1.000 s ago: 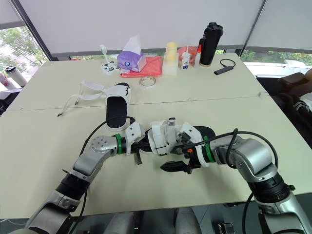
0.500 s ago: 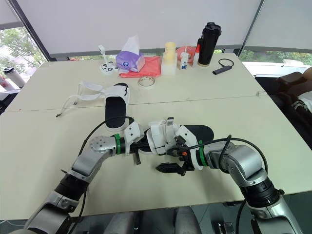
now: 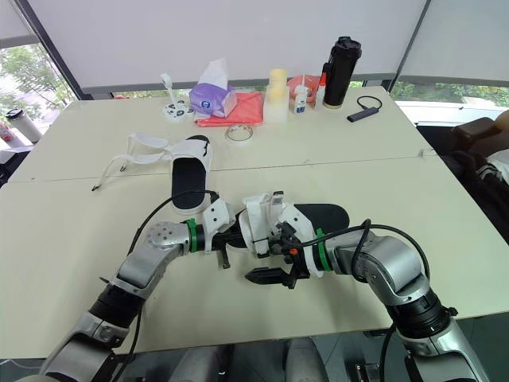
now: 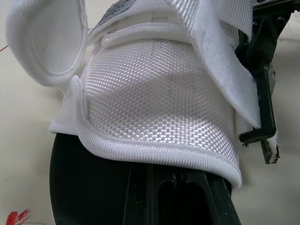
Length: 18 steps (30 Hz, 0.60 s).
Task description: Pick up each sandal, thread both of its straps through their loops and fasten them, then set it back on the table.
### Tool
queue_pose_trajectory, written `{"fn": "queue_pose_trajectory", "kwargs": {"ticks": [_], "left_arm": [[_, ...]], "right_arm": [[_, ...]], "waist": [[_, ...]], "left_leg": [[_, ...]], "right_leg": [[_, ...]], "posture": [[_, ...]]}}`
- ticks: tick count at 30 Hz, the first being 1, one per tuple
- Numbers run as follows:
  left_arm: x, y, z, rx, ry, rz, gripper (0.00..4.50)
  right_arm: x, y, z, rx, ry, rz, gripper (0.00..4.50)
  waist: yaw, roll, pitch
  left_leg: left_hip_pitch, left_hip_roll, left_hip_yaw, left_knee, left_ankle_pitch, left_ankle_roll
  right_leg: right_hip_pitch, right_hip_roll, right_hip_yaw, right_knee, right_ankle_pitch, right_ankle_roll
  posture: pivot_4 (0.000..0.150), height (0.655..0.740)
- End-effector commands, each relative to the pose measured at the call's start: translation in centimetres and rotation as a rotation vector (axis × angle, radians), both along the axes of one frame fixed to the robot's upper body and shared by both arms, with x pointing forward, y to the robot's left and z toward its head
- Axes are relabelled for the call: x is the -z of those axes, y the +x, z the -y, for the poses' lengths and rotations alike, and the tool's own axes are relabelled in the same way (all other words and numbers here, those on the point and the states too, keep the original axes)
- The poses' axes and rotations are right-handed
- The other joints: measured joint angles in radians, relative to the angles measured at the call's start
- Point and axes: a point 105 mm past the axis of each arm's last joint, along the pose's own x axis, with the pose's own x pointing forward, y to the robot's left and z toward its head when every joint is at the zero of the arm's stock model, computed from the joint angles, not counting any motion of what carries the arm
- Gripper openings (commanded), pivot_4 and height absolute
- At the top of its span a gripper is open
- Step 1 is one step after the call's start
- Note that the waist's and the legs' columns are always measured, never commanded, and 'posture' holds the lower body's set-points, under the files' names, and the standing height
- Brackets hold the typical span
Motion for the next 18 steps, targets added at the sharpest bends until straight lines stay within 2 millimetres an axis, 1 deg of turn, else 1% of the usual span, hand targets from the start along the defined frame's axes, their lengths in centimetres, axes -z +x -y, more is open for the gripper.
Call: {"fn": "queue_pose_trajectory", "kwargs": {"ticks": [1, 9, 11, 12, 17, 18], "left_arm": [[1.57, -0.63, 0.03, 0.007, 0.036, -0.05, 0.0], [1.6, -0.64, 0.08, 0.01, 0.037, -0.051, 0.0], [1.61, -0.64, 0.08, 0.01, 0.038, -0.05, 0.0], [1.6, -0.64, 0.08, 0.009, 0.038, -0.05, 0.0], [1.67, -0.76, 0.09, 0.009, 0.037, -0.052, 0.0], [1.7, -0.82, 0.1, 0.009, 0.037, -0.053, 0.0]], "right_arm": [[-1.79, -0.01, -0.76, -0.037, 0.052, 0.074, 4.48], [-1.47, 0.25, -0.91, -0.013, 0.058, 0.045, 4.48], [-1.38, 0.28, -1.0, -0.01, 0.059, 0.04, 3.96], [-1.35, 0.29, -1.03, -0.009, 0.059, 0.039, 3.61], [-1.27, 0.34, -1.11, -0.004, 0.061, 0.033, 1.09], [-1.23, 0.35, -1.09, -0.003, 0.06, 0.031, 0.52]], "waist": [[0.0, 0.0, 0.0], [0.0, 0.0, 0.0], [0.0, 0.0, 0.0], [0.0, 0.0, 0.0], [0.0, 0.0, 0.0], [0.0, 0.0, 0.0]], "left_leg": [[0.0, 0.0, 0.0, 0.0, 0.0, 0.0], [0.0, 0.0, 0.0, 0.0, 0.0, 0.0], [0.0, 0.0, 0.0, 0.0, 0.0, 0.0], [0.0, 0.0, 0.0, 0.0, 0.0, 0.0], [0.0, 0.0, 0.0, 0.0, 0.0, 0.0], [0.0, 0.0, 0.0, 0.0, 0.0, 0.0]], "right_leg": [[0.0, 0.0, 0.0, 0.0, 0.0, 0.0], [0.0, 0.0, 0.0, 0.0, 0.0, 0.0], [0.0, 0.0, 0.0, 0.0, 0.0, 0.0], [0.0, 0.0, 0.0, 0.0, 0.0, 0.0], [0.0, 0.0, 0.0, 0.0, 0.0, 0.0], [0.0, 0.0, 0.0, 0.0, 0.0, 0.0]], "posture": [[0.15, 0.74], [0.15, 0.74], [0.15, 0.74], [0.15, 0.74], [0.15, 0.74], [0.15, 0.74]]}}
